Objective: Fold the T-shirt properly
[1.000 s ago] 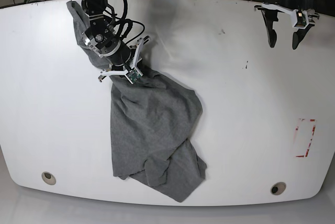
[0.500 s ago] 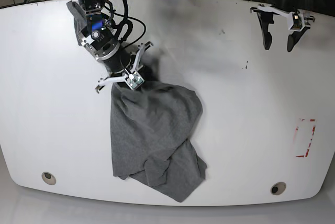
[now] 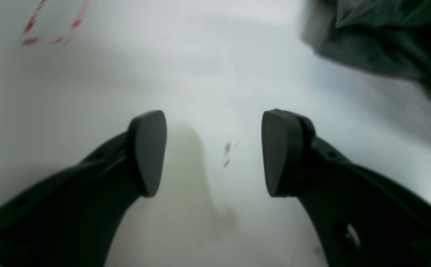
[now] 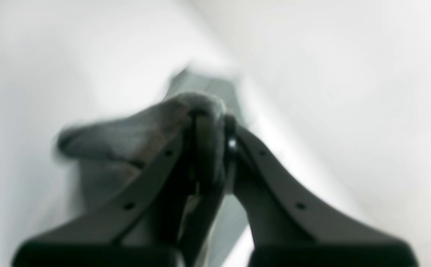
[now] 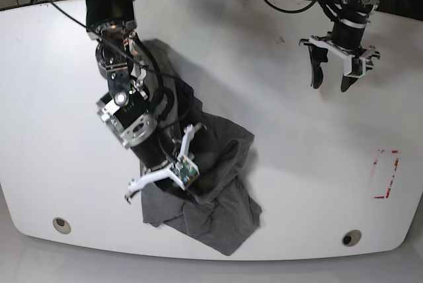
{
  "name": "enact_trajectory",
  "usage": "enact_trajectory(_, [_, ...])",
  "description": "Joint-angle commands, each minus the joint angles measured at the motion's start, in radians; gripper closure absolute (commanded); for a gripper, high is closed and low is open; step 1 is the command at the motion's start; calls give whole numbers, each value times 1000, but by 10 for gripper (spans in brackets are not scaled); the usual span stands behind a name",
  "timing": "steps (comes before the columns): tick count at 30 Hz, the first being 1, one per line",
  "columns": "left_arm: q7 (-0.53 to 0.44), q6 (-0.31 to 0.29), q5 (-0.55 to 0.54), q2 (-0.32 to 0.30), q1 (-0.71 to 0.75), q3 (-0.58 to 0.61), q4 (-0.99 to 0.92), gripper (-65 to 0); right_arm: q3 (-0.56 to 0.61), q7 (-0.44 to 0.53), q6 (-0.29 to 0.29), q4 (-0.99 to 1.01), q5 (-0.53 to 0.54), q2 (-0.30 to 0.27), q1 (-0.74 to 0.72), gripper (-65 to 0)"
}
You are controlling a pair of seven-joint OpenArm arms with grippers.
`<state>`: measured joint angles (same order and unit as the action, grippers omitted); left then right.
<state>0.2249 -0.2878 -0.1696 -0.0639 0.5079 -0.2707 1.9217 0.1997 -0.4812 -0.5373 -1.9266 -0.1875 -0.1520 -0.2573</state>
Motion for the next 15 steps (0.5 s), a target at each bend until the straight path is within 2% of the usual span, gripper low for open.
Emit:
enact_trajectory(1, [17,2,-9,-4,-42,8,19,-383,19,-6,4,-26,9,4,-119,0])
enact_trajectory(8, [93,2,-28,-1,-113,32,19,-383,74,-90,3,-43,9,4,-343,0])
enact_trajectory(15, [169,2,-170,-11,-186,32,-6,-383,126,-110,1,-44,9,4,-492,0])
